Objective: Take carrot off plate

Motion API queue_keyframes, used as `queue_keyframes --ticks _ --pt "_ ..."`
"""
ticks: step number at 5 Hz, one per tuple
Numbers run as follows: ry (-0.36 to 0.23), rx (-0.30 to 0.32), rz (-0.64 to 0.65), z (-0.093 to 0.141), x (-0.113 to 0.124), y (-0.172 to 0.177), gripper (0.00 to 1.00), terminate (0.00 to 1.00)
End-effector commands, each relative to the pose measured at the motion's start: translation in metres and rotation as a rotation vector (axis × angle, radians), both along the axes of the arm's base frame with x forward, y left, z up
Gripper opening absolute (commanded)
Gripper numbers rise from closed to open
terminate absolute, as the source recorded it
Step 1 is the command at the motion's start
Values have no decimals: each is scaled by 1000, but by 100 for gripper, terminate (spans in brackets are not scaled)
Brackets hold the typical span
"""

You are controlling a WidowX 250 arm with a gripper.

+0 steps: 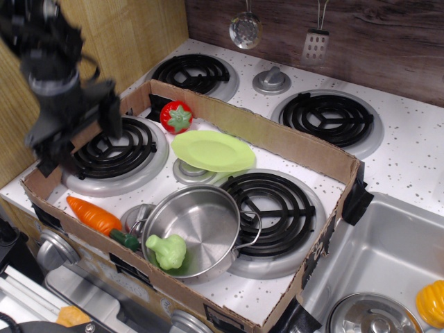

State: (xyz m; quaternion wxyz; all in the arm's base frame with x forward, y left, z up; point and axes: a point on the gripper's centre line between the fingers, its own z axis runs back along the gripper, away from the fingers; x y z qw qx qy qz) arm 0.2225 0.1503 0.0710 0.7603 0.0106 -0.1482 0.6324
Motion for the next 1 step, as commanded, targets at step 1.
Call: queue_keyframes --ticks 1 --pt "-35 62 -79 19 10 -8 100 100"
